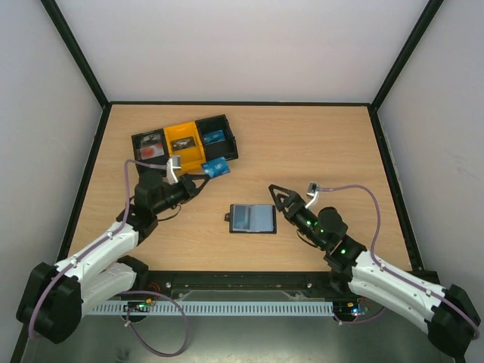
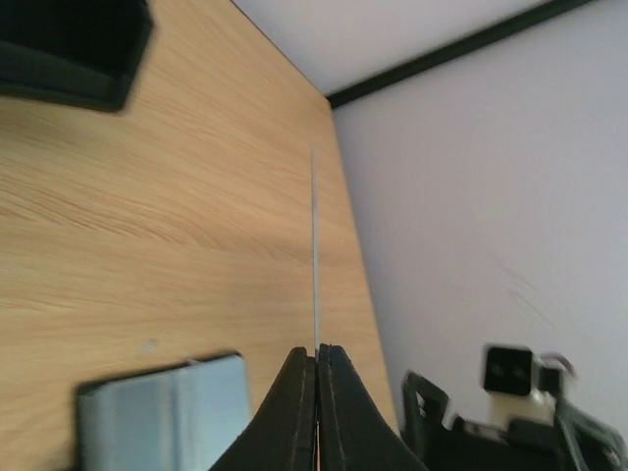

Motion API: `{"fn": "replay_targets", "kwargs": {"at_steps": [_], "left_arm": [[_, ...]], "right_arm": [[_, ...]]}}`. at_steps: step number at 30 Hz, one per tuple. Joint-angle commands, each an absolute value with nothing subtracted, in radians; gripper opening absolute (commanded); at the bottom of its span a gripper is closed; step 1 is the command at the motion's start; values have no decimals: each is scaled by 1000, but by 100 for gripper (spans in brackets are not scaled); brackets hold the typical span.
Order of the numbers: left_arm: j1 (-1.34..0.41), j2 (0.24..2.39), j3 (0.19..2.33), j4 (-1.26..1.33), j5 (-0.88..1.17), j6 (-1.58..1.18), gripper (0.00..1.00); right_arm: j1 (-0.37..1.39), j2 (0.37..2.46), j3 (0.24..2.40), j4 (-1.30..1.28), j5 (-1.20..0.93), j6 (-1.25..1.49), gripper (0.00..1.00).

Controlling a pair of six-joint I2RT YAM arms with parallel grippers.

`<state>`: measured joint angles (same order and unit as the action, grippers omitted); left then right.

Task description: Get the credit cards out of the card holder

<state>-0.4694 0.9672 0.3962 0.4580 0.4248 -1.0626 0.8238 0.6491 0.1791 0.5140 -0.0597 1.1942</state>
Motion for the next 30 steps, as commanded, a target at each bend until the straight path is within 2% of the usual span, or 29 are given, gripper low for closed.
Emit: {"fn": "replay_targets", "kwargs": {"at_steps": [1, 9, 19, 30], "left_arm": [[-329, 969, 470, 226, 488, -930, 3], [-155, 1155, 638, 81, 517, -796, 3], [-146, 1523, 998, -15, 417, -725, 3], [-158, 1812, 1231, -15, 378, -752, 3]], "right_arm": [[827, 509, 138, 280, 0, 1094, 98], [828, 372, 137, 110, 8, 1026, 98], [827, 384, 167, 81, -14, 985, 98], [827, 394, 177, 50, -2, 985, 98]]}}
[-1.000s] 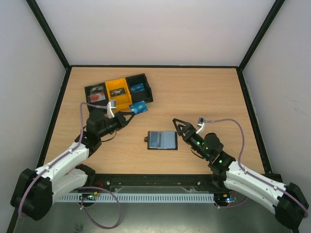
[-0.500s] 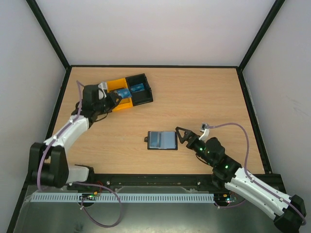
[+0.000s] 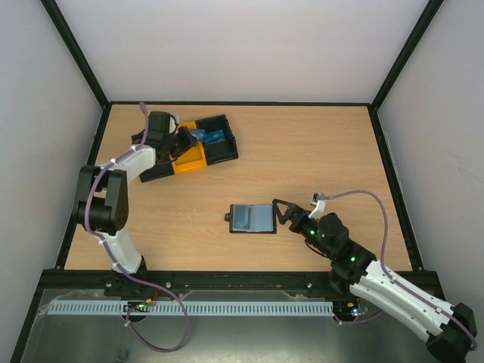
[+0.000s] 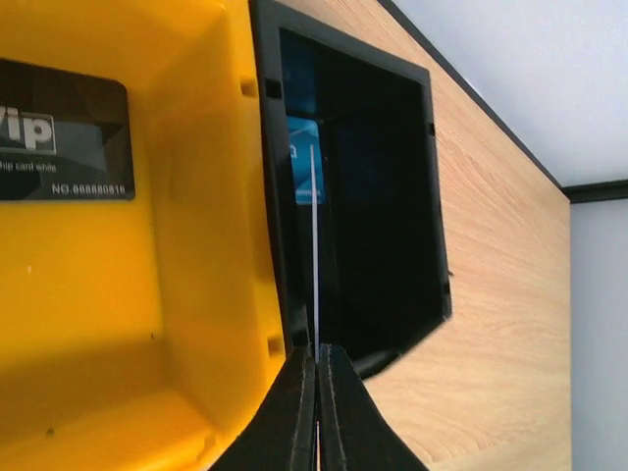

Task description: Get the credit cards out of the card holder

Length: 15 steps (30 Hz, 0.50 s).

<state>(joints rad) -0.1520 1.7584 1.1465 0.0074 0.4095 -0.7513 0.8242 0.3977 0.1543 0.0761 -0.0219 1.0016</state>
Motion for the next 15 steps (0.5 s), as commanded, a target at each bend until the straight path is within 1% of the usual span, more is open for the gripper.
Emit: {"fn": "replay_targets", "kwargs": {"at_steps": [1, 9, 15], "left_arm": [[-163, 1829, 1256, -21, 366, -752, 3], [-188, 1987, 1437, -88, 338, -763, 3], [-200, 2058, 1520, -121, 333, -777, 3]], "right_arm": [[828, 394, 176, 48, 4, 987, 98], [827, 397, 178, 43, 57, 995, 98], [828, 405, 163, 54, 73, 1014, 98]]}}
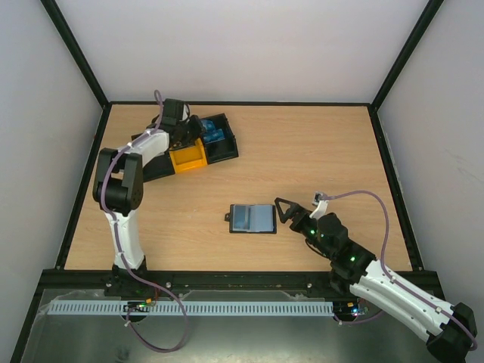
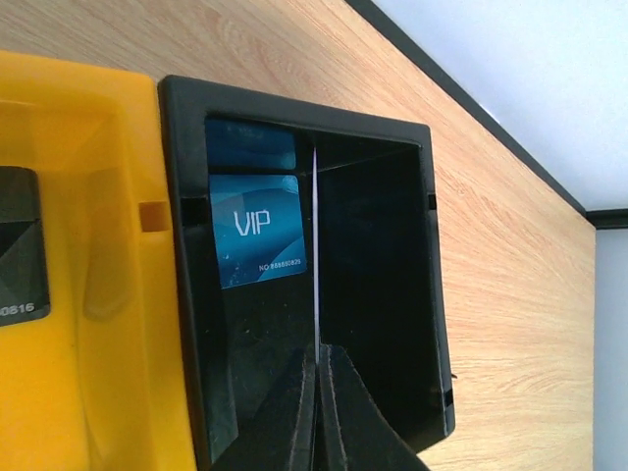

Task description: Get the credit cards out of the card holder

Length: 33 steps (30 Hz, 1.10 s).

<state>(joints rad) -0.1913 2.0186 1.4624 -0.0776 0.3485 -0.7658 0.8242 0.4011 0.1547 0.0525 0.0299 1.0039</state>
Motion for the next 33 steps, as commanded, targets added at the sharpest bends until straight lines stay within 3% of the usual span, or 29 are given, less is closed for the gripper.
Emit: {"fn": "replay_targets", "kwargs": {"at_steps": [1, 33], "left_arm": [[-202, 2071, 1536, -131, 333, -779, 4], [-233, 2167, 1619, -138, 240, -823, 17]], "right_arm": [[827, 406, 164, 56, 76, 1014, 98], [827, 384, 167, 15, 123, 1002, 97]]}}
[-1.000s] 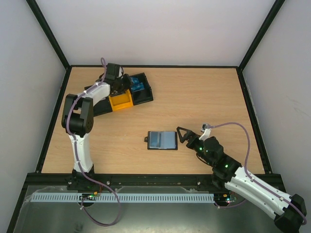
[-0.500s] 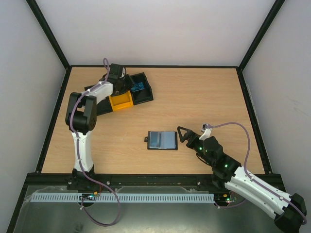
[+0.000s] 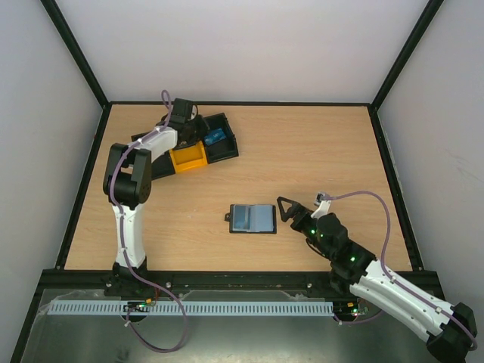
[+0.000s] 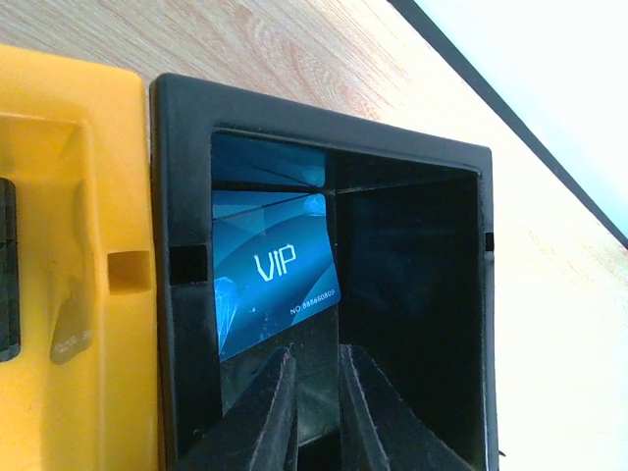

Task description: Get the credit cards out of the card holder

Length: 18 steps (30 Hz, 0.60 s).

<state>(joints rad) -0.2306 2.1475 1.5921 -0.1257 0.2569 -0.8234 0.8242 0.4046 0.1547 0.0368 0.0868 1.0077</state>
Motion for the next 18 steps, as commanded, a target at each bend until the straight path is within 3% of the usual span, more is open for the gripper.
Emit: {"fn": "replay_targets", "kwargs": {"at_steps": [1, 11, 18], "left_arm": [[-234, 2161, 1619, -139, 239, -820, 18], [-247, 1991, 1537, -150, 268, -753, 56], [-256, 1811, 1411, -171, 293, -671, 61]], "right_arm": [[827, 382, 166, 11, 122, 1001, 98], [827, 391, 221, -87, 131, 967, 97], [827, 461, 296, -205, 181, 923, 98]]}}
